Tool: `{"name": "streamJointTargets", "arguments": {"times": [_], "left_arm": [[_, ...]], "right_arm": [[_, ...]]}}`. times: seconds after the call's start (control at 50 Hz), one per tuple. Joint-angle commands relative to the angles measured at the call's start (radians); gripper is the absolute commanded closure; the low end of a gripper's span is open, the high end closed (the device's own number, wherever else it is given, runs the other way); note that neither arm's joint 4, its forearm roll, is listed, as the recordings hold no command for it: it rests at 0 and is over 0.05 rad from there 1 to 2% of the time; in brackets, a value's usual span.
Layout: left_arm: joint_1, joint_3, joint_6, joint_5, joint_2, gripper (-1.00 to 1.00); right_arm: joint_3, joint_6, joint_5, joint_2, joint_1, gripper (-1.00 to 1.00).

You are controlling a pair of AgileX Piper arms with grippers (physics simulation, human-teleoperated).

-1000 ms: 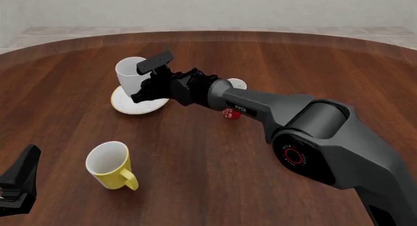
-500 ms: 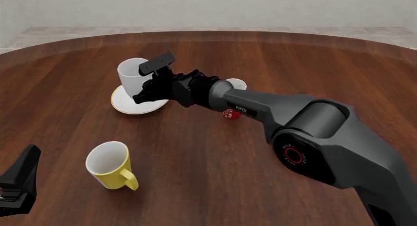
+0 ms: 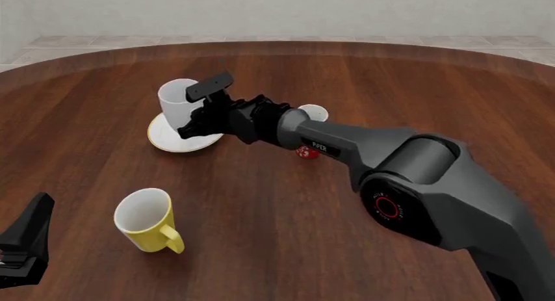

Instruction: Put the white mug on the left plate.

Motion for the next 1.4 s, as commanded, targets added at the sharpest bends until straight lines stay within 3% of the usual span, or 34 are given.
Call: {"name": "streamJointTargets", "arguments": {"times": [0.02, 1.4], "left_arm": [[0.0, 0.0, 0.0, 0.0, 0.0, -1.0], [0.0, 0.0, 0.0, 0.0, 0.0, -1.0]], "right_arm": [[-0.006, 0.01, -0.003, 0.003, -0.001, 1.0], [-0.03, 0.02, 0.002, 0.045, 0.009, 1.0]]}}
